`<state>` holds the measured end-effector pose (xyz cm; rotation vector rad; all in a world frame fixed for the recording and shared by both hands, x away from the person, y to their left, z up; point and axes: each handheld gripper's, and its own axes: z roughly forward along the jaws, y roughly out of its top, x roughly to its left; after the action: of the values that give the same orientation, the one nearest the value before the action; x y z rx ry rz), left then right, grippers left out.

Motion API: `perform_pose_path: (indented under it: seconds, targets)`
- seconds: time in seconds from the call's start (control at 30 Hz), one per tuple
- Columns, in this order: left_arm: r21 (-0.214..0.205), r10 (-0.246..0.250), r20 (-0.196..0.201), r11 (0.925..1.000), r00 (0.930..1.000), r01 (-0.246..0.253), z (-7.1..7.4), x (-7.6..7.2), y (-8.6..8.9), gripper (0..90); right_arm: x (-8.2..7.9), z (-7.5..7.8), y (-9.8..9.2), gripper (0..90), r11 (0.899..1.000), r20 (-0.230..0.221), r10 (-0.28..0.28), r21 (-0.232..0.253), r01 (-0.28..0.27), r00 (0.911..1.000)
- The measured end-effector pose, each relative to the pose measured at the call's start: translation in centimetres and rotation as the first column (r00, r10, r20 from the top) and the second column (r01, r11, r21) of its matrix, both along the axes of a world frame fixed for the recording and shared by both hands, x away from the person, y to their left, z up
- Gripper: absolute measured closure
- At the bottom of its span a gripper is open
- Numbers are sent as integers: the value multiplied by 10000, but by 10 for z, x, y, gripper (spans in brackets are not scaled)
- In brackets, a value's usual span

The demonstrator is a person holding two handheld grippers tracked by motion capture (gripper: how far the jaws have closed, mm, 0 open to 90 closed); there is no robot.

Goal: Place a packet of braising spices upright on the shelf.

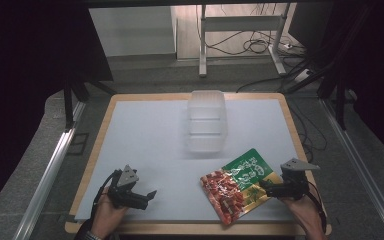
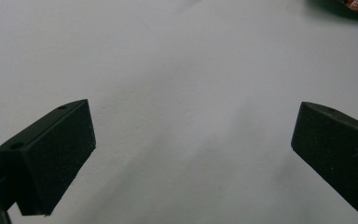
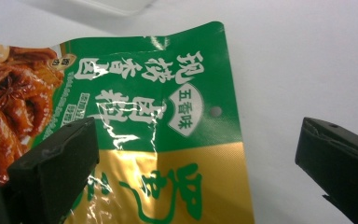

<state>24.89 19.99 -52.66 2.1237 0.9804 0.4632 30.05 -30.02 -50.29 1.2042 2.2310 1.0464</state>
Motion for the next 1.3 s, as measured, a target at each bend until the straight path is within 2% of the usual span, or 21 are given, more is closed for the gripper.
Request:
perform_pose_path:
  seconds: [0.17, 0.4, 0.53, 0.6, 0.7, 0.83, 0.9, 1.0, 1.07, 1.1, 1.13, 1.23, 1.3]
  targets:
    - [24, -13, 3, 10000, 10000, 13, 0, 0, 0, 0, 7, -1, 5, 1, 9996, -221, 51, -280, -57, 9997]
    - [98, -72, -16, 9999, 10000, 72, -1, 0, -1, 0, 18, -6, 9, 117, 9977, -681, 92, -661, -137, 9976]
    - [116, -70, 6, 9999, 10000, 70, 0, 0, -1, 0, 27, -6, 8, 205, 9984, -862, 222, -505, -267, 9960]
    - [104, -63, 7, 9999, 10000, 63, 0, 0, -1, 0, 29, -7, 8, 215, 9985, -950, 243, -460, -288, 9952]
    - [129, -77, -4, 9999, 10000, 77, -1, 0, -2, 0, 36, -11, 8, 254, 9984, -1441, 424, -322, -475, 9887]
    - [155, -101, -8, 9998, 9999, 101, -1, 0, -2, 0, 40, -11, 8, 281, 9982, -1571, 496, -266, -544, 9863]
    - [163, -100, -10, 9998, 9999, 100, -1, 0, -2, 0, 41, -11, 9, 299, 9972, -1726, 751, 85, -747, 9821]
    - [178, -95, -1, 9998, 10000, 95, -1, 0, -2, 0, 39, -8, 13, 312, 9940, -1620, 1061, -107, -1093, 9811]
    - [193, -100, -4, 9998, 10000, 100, -1, 0, -2, 0, 38, -7, 13, 320, 9936, -1545, 1090, -109, -1120, 9820]
    - [208, -107, -6, 9997, 9999, 107, -1, 0, -2, 0, 35, -2, 15, 372, 9925, -1393, 1194, -90, -1218, 9830]
    - [209, -108, -7, 9997, 9999, 109, -1, 0, -2, 0, 35, -2, 15, 372, 9925, -1393, 1194, -90, -1218, 9830]
    - [209, -104, -5, 9997, 9999, 104, -1, 0, -2, 0, 31, 5, 20, 455, 9894, -1227, 1397, -222, -1434, 9826]
    - [212, -105, 1, 9997, 9999, 105, -1, -1, -2, 0, 29, 5, 27, 487, 9848, -1216, 1555, -587, -1635, 9803]
